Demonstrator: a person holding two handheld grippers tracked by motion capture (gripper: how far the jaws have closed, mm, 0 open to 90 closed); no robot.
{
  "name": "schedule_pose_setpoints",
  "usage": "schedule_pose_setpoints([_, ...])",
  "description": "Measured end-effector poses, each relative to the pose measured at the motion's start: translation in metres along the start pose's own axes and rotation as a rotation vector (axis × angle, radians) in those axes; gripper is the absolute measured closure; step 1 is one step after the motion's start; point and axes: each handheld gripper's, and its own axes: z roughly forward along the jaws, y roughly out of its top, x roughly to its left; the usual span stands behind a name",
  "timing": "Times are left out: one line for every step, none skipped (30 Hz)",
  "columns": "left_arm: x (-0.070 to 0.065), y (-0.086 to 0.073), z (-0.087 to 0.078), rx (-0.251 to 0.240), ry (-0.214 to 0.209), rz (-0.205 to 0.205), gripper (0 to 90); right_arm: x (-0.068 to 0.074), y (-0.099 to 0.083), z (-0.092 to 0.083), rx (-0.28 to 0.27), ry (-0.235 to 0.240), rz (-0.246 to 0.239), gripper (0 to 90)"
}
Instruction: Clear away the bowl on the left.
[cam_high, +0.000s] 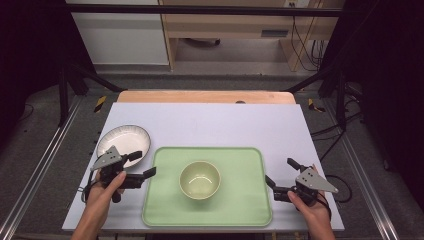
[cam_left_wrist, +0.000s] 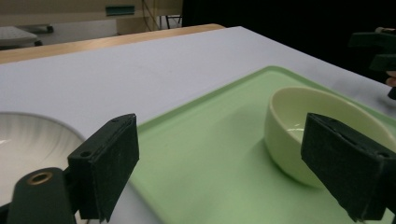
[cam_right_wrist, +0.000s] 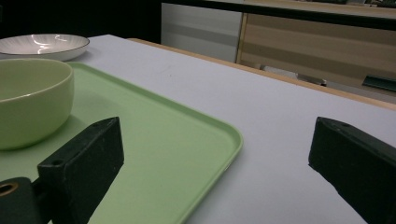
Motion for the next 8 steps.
schedule_pose_setpoints([0.003,-0.004,-0.005,0.005,0.015,0.005,11.4,0.0,0.0,0.0,0.0,0.0,0.0,3.5])
schedule_pose_setpoints([0.005,-0.006,-0.007,0.004,0.023,0.002,11.4,0.0,0.0,0.0,-0.001,0.0,-0.001,3.5])
schedule_pose_setpoints([0.007,-0.009,-0.011,0.004,0.031,0.001,11.4,0.0,0.0,0.0,-0.001,0.0,-0.002,3.5])
schedule_pose_setpoints([0.01,-0.011,-0.014,0.002,0.037,0.0,11.4,0.0,0.0,0.0,-0.002,0.0,-0.002,3.6])
schedule_pose_setpoints([0.012,-0.013,-0.016,0.0,0.045,0.0,11.4,0.0,0.0,0.0,-0.002,0.0,-0.001,3.5])
schedule_pose_setpoints([0.015,-0.015,-0.018,0.003,0.051,0.003,11.4,0.0,0.0,0.0,-0.001,0.0,-0.001,3.6])
schedule_pose_setpoints([0.017,-0.017,-0.019,0.001,0.058,0.001,11.4,0.0,0.0,0.0,0.0,-0.001,0.0,3.6])
schedule_pose_setpoints([0.019,-0.018,-0.02,0.006,0.062,-0.001,11.4,0.0,0.0,0.0,-0.001,0.0,0.001,3.5])
